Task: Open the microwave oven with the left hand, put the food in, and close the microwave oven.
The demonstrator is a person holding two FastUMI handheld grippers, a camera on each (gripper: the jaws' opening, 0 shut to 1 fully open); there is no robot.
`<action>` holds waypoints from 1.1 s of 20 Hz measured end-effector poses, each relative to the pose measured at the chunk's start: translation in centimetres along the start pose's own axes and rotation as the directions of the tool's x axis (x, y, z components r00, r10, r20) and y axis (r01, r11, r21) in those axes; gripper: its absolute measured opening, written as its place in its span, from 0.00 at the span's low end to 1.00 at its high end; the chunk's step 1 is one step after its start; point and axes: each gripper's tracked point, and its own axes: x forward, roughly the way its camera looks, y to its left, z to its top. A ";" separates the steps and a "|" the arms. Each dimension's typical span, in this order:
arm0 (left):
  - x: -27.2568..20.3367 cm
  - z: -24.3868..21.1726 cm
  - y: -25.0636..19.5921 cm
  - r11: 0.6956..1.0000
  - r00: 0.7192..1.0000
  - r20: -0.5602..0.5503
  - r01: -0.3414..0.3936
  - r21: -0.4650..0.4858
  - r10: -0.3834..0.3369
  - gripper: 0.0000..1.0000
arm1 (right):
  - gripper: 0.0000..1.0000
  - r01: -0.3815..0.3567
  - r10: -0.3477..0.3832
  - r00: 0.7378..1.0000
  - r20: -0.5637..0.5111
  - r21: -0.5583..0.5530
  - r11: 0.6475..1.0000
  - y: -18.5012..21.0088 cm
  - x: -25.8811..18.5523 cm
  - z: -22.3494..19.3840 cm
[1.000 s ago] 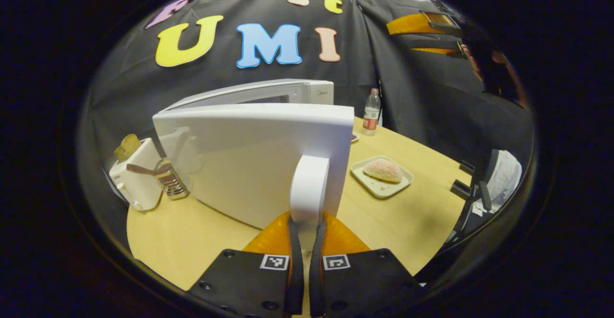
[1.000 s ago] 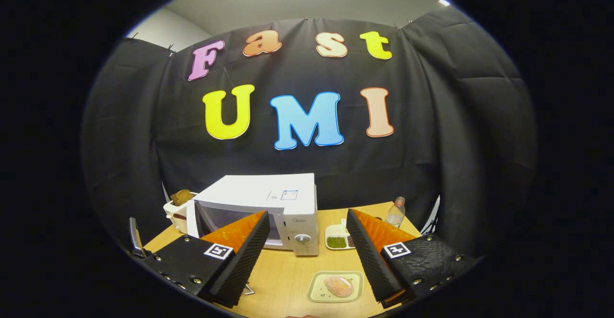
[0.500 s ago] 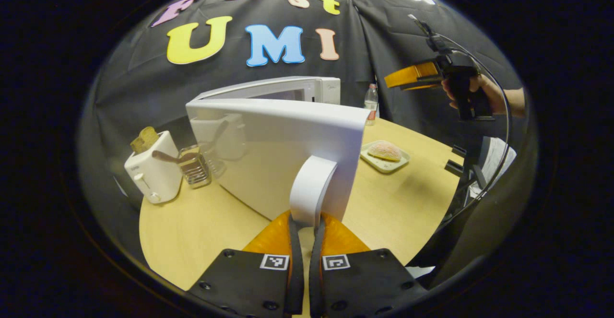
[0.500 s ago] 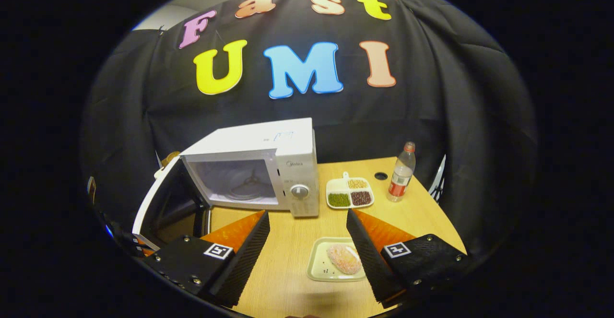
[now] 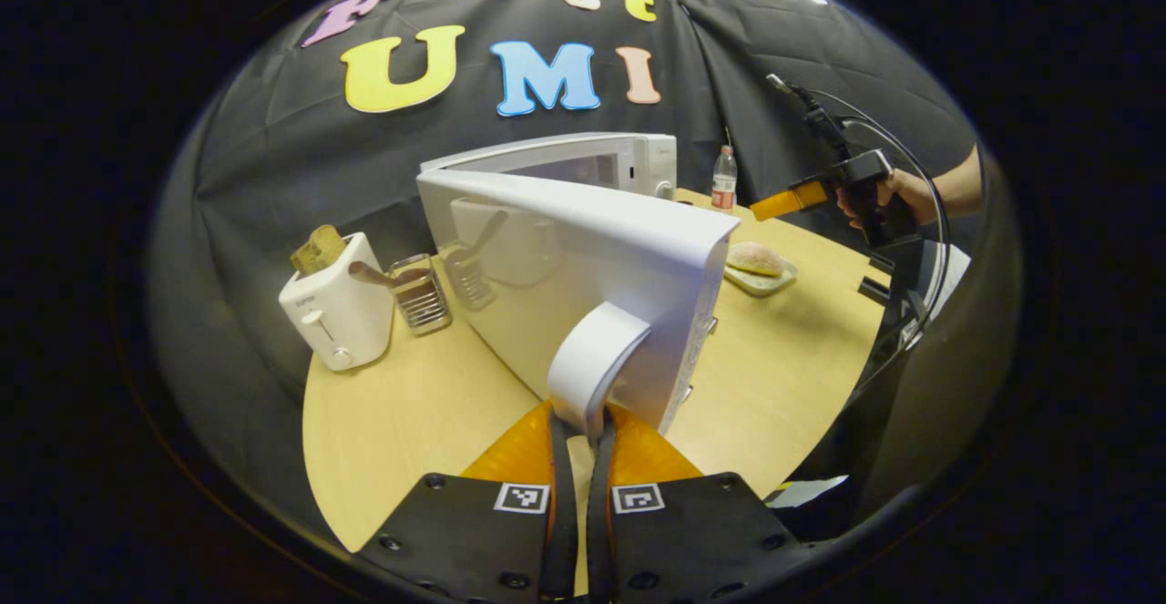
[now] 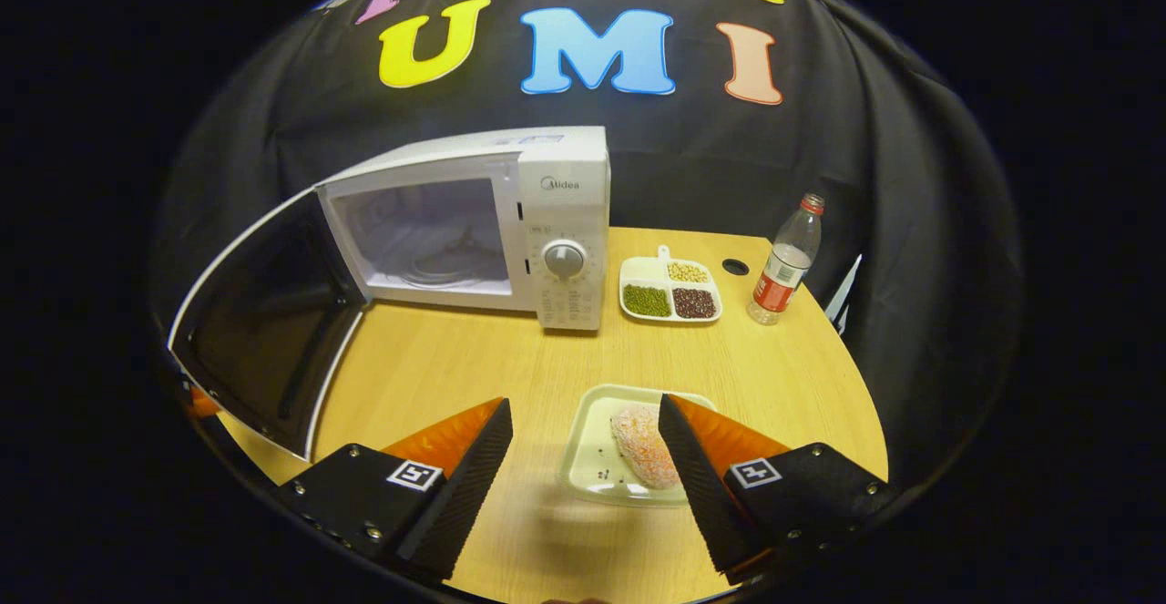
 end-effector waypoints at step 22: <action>-5.6 -1.9 3.9 0.991 0.991 -0.040 -0.129 -0.045 0.127 0.98 | 0.49 0.036 -0.068 0.971 -0.230 -0.141 0.989 -4.7 7.2 -5.7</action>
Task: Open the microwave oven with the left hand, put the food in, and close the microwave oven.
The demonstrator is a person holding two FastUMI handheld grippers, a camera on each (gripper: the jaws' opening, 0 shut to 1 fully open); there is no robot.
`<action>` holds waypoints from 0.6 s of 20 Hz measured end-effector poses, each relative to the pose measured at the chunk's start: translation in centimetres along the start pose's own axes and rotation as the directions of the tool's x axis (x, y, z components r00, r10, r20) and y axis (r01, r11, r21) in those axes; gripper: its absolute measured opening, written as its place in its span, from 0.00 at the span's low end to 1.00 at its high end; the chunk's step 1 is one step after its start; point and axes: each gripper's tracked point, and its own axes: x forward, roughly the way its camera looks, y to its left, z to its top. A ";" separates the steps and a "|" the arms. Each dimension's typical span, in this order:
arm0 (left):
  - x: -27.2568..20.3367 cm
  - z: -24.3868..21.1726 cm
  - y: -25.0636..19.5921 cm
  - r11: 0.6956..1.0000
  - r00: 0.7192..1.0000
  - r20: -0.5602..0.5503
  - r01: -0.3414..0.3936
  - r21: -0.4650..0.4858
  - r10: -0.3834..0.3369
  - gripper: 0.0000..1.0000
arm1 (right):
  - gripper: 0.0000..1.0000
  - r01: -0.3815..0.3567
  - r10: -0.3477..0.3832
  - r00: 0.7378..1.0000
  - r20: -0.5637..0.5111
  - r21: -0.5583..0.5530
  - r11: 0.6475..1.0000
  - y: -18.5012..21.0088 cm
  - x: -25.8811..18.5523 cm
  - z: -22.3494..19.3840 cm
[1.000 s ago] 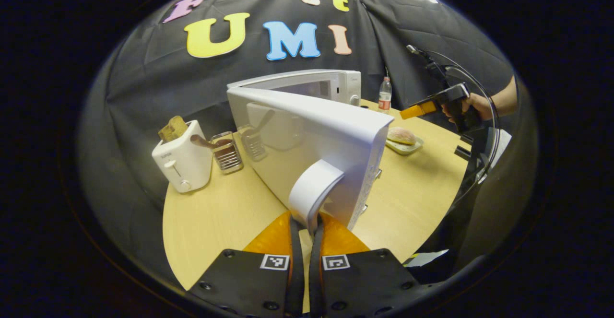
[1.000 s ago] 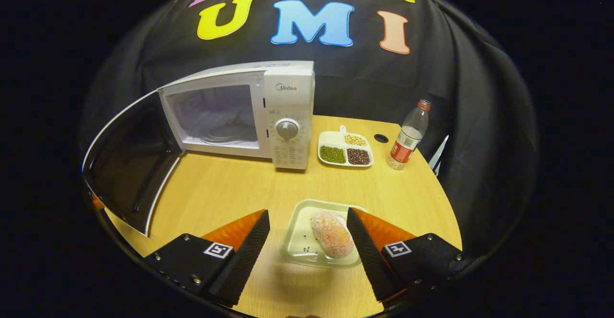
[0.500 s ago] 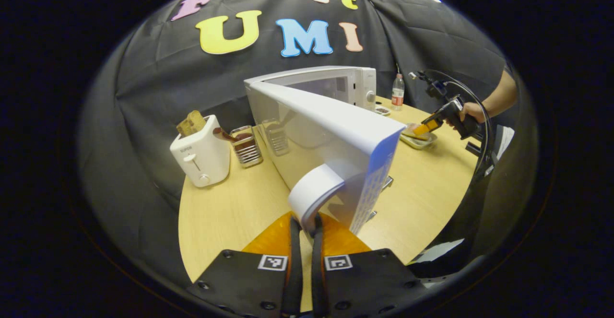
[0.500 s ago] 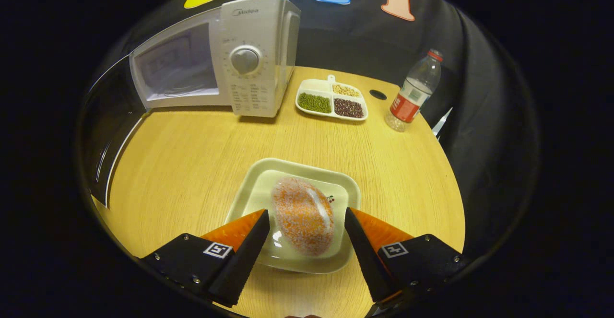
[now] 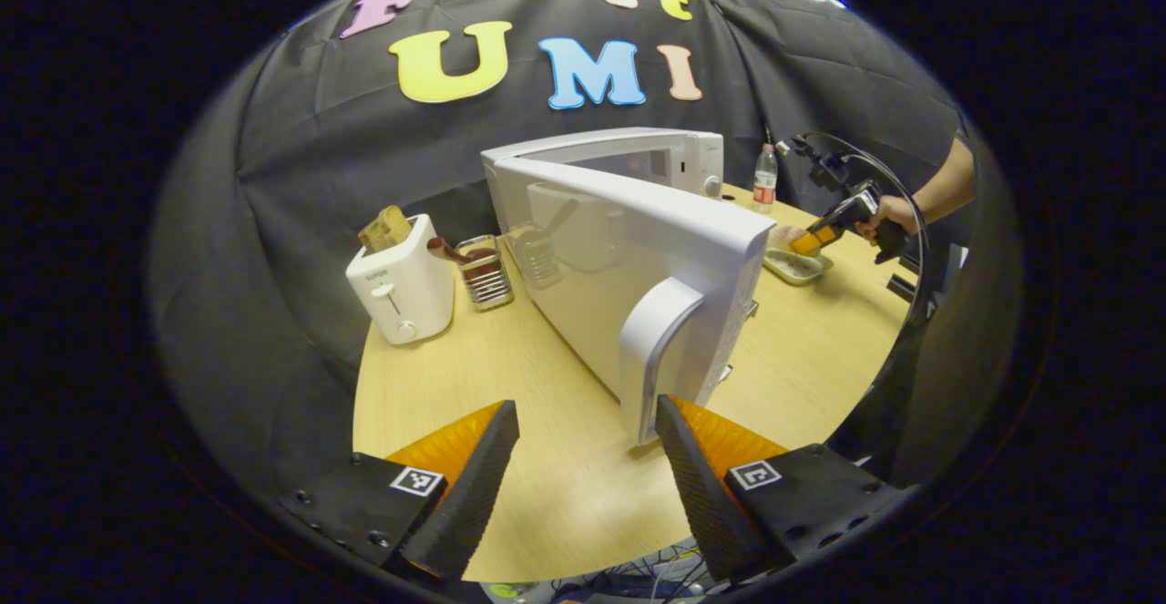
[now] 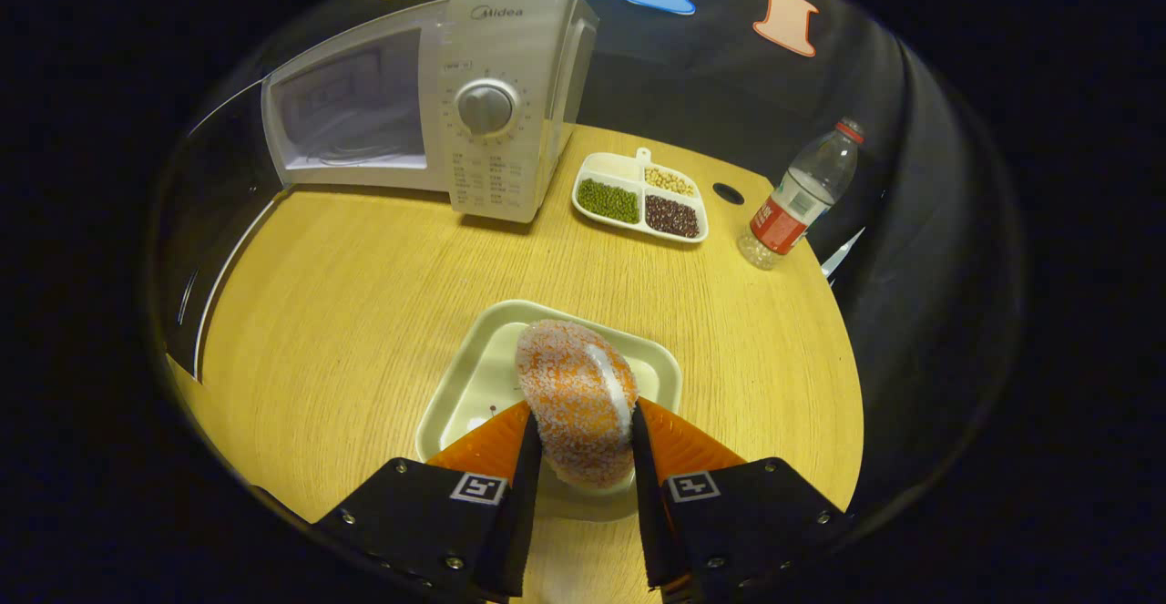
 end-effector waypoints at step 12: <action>-9.0 17.3 -5.9 0.931 0.897 0.290 -0.265 -0.253 0.334 0.96 | 0.49 -0.101 0.154 0.952 0.265 -0.203 0.974 4.2 -8.5 10.7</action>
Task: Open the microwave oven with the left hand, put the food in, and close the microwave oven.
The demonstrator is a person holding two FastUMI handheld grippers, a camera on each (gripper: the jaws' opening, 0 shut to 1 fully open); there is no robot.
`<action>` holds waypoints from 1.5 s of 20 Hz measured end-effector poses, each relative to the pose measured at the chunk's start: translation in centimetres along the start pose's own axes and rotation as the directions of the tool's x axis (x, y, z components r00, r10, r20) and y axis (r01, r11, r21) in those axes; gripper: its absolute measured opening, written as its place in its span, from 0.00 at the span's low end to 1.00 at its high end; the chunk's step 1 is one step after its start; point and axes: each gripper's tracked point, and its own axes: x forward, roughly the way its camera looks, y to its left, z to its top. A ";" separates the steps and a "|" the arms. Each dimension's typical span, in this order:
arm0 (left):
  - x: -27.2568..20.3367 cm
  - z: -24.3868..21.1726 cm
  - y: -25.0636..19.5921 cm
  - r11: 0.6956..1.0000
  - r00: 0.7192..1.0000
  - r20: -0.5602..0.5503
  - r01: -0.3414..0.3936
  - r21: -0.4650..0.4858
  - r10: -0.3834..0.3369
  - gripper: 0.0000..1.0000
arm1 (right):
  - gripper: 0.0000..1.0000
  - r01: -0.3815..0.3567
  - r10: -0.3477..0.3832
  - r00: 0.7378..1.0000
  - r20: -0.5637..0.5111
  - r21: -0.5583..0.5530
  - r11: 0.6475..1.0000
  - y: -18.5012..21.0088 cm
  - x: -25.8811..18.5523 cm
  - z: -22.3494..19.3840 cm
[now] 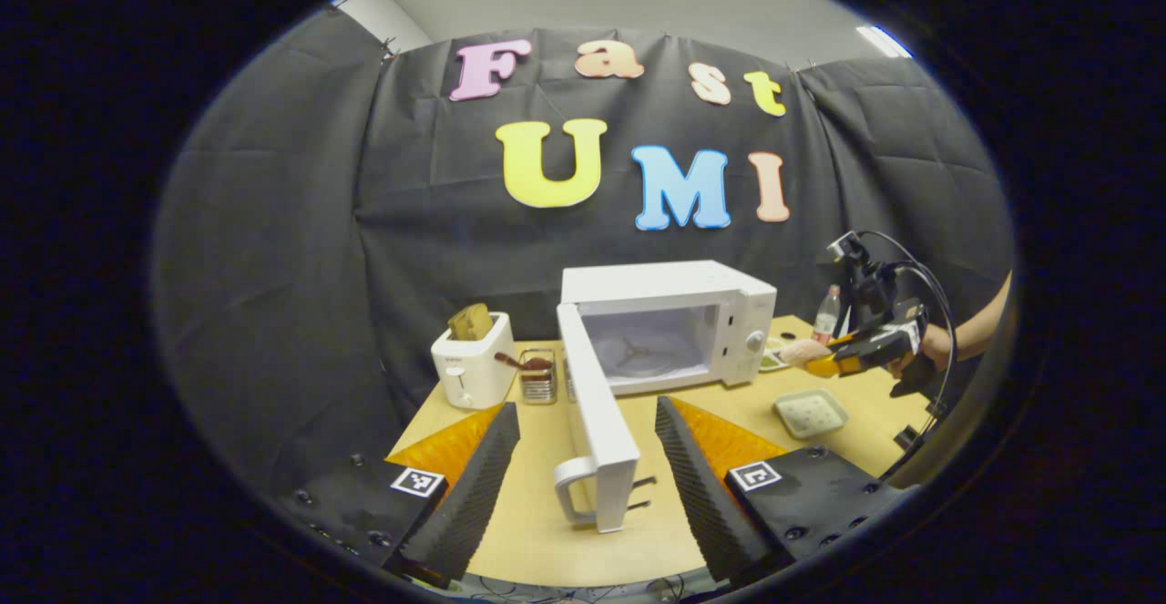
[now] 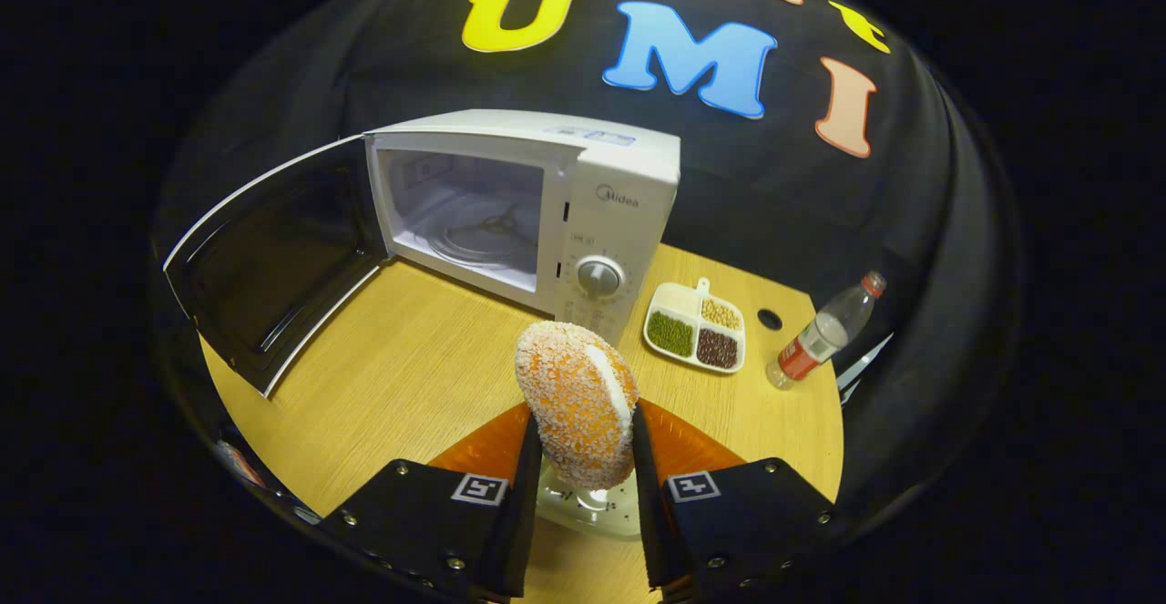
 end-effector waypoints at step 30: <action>-4.6 8.1 -0.5 0.934 0.922 0.152 -0.355 -0.031 0.355 0.98 | 0.49 0.403 0.012 0.886 0.464 -0.782 0.474 11.7 13.2 16.7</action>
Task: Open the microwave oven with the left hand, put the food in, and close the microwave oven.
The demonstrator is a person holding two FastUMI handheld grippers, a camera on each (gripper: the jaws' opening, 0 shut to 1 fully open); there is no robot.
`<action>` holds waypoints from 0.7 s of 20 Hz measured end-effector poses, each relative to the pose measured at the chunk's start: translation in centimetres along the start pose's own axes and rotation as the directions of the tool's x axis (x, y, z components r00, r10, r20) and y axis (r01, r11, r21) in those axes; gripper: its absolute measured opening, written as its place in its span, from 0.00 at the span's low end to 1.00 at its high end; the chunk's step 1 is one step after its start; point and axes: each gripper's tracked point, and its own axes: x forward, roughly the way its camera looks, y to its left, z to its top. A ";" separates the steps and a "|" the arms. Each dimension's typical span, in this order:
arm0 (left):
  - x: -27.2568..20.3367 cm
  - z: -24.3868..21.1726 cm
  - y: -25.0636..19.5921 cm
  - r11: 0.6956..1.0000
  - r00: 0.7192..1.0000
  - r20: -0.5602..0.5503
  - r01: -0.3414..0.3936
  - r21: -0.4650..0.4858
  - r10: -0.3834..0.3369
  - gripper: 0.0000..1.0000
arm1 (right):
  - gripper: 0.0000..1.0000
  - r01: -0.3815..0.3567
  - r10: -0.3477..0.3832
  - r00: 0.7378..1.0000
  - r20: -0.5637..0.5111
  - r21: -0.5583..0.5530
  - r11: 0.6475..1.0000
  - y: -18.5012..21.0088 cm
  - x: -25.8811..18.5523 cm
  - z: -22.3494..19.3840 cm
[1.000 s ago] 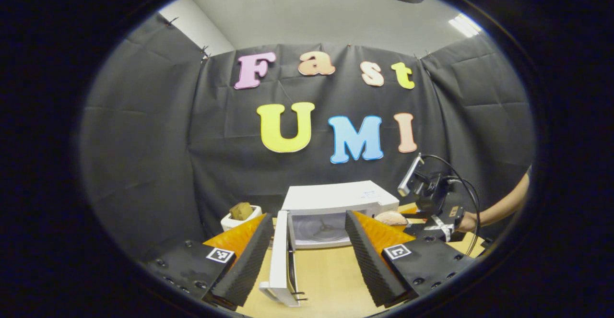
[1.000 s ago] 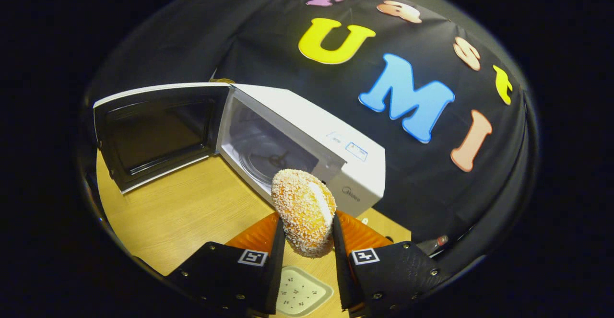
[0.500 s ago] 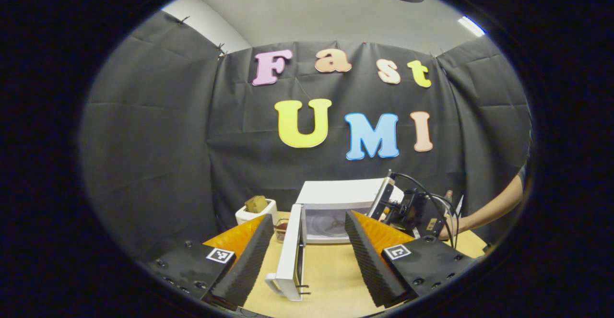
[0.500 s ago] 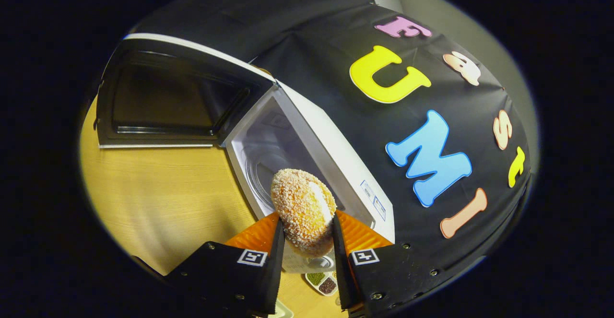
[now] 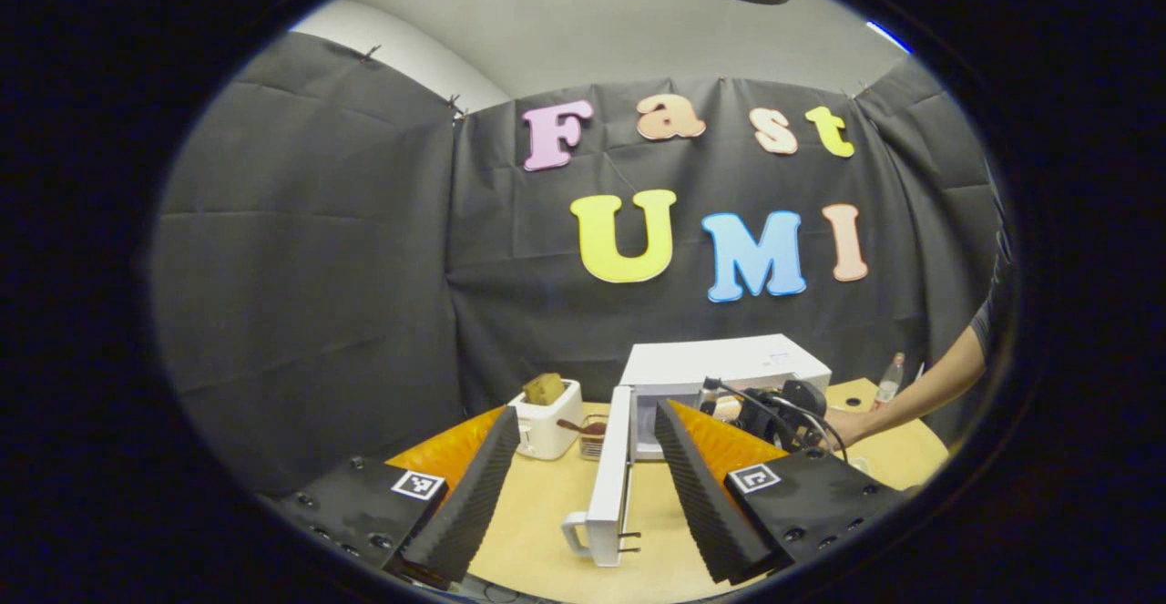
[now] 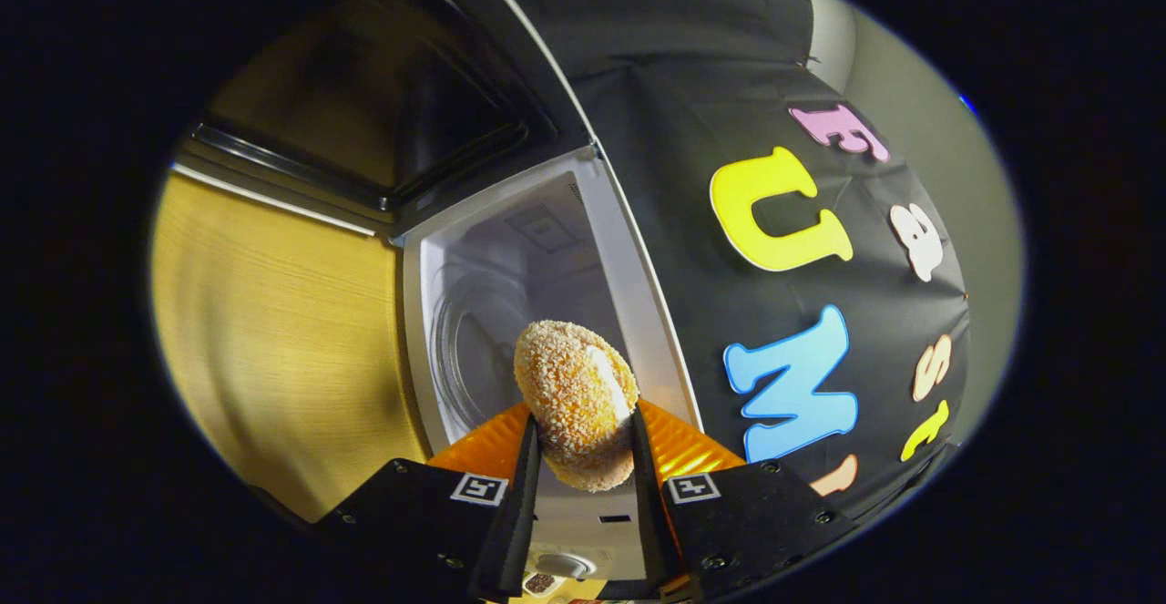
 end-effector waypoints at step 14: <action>-0.7 -3.4 4.1 0.988 0.985 -0.094 -0.141 0.055 0.146 1.00 | 0.49 0.015 -0.016 1.000 -0.003 -0.198 0.980 4.5 9.9 -0.8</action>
